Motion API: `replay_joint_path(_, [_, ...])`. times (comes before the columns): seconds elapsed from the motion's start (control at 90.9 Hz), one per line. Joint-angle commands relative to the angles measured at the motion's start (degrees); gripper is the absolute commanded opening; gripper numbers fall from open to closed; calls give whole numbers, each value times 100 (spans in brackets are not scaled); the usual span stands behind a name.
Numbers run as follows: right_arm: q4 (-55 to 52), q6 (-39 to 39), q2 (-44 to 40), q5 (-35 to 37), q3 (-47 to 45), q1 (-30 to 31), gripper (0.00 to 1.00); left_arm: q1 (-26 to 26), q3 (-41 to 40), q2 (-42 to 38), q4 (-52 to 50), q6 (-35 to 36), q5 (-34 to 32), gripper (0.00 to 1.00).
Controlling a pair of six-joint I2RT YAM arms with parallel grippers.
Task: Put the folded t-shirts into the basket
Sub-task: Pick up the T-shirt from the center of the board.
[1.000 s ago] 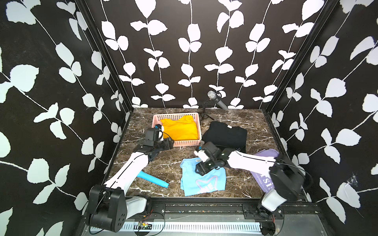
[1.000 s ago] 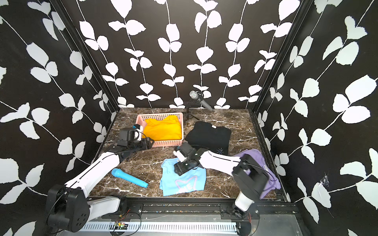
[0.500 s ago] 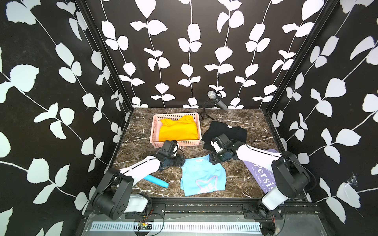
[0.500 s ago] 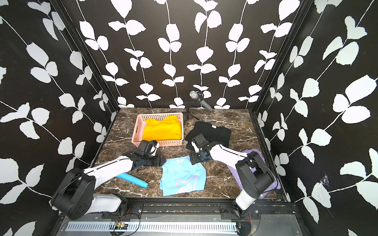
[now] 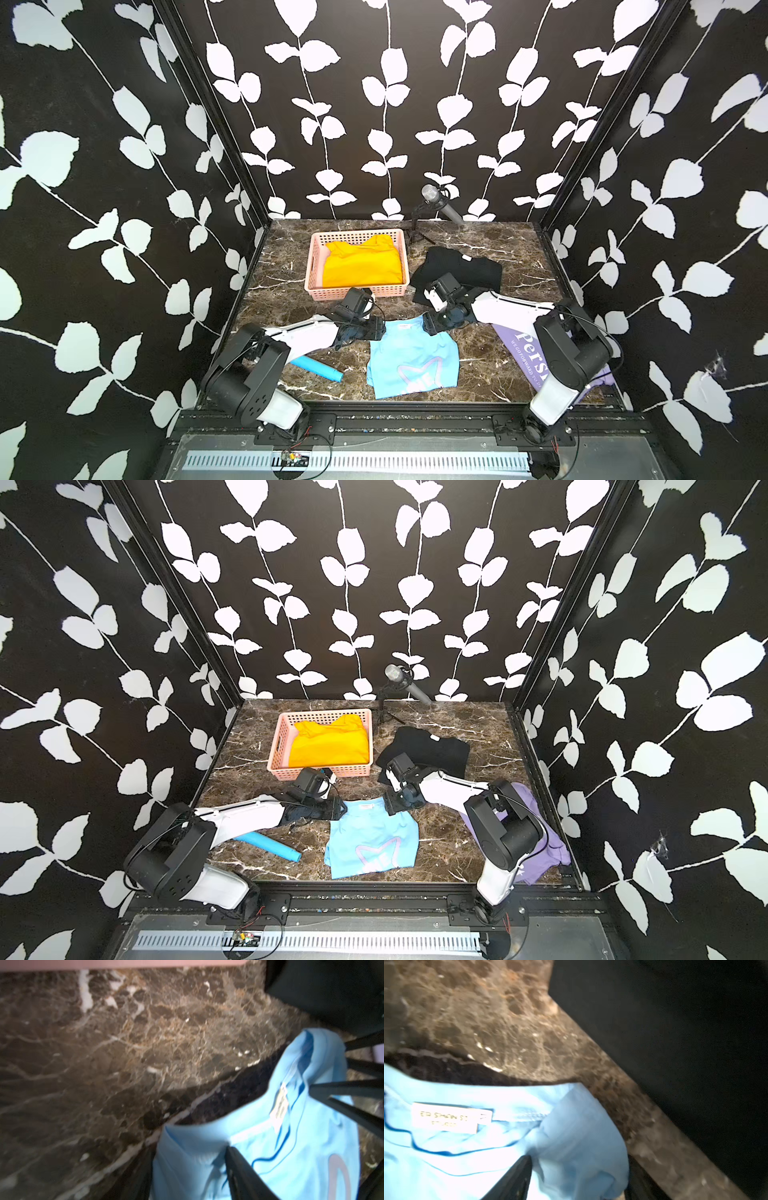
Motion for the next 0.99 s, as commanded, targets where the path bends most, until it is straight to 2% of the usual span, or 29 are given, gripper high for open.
replay_joint_path(0.0, [442,242,239,-396,-168,16,60,-60,12,323,266,-186,92,48])
replay_joint_path(0.209, [990,519,112,-495,-434,16,39,-74,-210,423,812,-466,245,29])
replay_joint_path(0.286, [1089,598,49,-395,-497,16,37,-73,-235,339,854,-520,249,26])
replay_joint_path(0.495, [1038,576,-63,-40,-577,16,32,-69,-25,-265,-44,-116,-380,49])
replay_joint_path(0.649, [1082,602,-125,100,-651,16,28,-74,-66,-737,-773,118,-784,60])
replay_joint_path(0.803, [1096,607,-90,74,-626,16,27,-81,-346,-1010,-954,24,-687,64])
replay_joint_path(0.979, [1105,611,-63,61,-604,14,27,-194,-527,-893,-697,-167,-465,65])
